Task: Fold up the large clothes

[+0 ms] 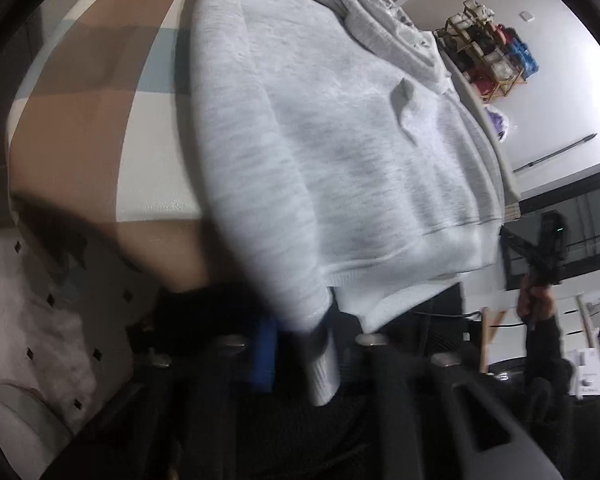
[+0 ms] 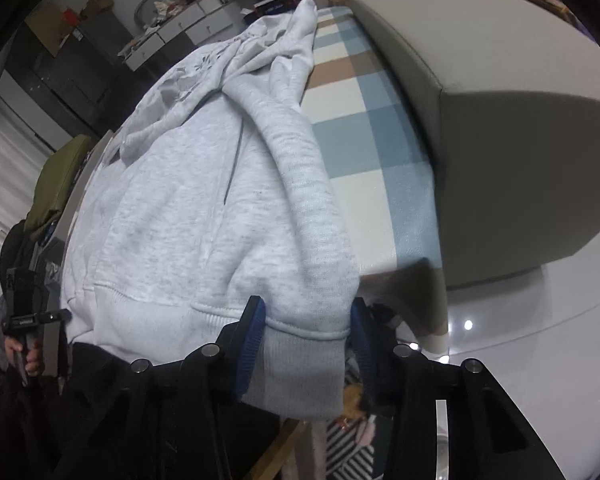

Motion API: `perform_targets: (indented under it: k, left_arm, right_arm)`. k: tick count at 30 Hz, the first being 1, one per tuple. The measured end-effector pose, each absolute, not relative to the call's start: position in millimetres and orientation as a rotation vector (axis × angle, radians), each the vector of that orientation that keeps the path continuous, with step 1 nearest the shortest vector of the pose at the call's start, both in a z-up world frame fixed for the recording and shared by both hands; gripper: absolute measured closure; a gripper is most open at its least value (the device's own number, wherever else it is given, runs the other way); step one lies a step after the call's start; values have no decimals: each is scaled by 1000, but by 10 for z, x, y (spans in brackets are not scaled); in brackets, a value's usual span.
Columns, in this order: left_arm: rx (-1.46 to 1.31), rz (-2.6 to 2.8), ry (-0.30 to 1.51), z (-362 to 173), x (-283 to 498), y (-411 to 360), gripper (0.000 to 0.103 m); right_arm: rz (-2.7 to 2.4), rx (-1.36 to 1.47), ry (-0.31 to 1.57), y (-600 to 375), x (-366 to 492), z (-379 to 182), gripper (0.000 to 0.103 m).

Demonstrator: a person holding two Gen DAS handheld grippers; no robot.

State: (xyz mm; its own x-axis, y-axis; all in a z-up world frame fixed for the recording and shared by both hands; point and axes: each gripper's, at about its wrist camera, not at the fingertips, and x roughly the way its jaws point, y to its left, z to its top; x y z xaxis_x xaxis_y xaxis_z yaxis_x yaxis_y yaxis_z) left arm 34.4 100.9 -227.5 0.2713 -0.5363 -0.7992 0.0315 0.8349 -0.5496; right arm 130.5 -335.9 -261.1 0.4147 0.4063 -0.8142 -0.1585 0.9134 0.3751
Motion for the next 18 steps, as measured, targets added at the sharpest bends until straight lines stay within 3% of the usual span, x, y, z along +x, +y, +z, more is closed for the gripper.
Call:
perform_targets:
  k: [5, 18]
  left_arm:
    - [-443, -408, 1187, -2101, 315, 940, 95]
    - [-411, -325, 1062, -1661, 458, 1207, 97]
  right_arm:
    - [398, 343, 1020, -3457, 1217, -2494, 89]
    - [668, 562, 805, -3254, 1168, -1768, 93]
